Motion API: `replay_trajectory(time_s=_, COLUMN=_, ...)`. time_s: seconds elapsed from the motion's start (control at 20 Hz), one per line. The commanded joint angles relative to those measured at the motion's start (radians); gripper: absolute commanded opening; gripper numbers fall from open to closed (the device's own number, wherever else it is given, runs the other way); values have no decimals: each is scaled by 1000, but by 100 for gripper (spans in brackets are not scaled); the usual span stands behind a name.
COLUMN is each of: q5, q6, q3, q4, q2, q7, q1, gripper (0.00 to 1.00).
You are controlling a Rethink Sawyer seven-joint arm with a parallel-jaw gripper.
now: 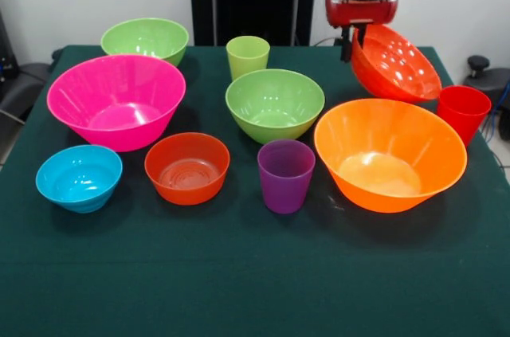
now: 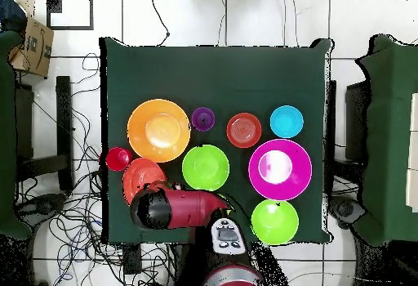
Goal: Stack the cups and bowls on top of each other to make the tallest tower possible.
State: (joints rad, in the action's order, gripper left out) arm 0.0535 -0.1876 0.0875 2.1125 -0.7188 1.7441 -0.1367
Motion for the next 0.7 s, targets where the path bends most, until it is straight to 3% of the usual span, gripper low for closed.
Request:
replay_trajectory(time_s=0.05, q5=-20, q6=-161, q3=144, q4=26, q2=-91, q7=51, q1=-88, gripper=0)
replay_trajectory(time_s=0.7, q5=24, q6=-223, q3=216, q4=-14, q2=-76, q7=-11, q1=-212, gripper=0)
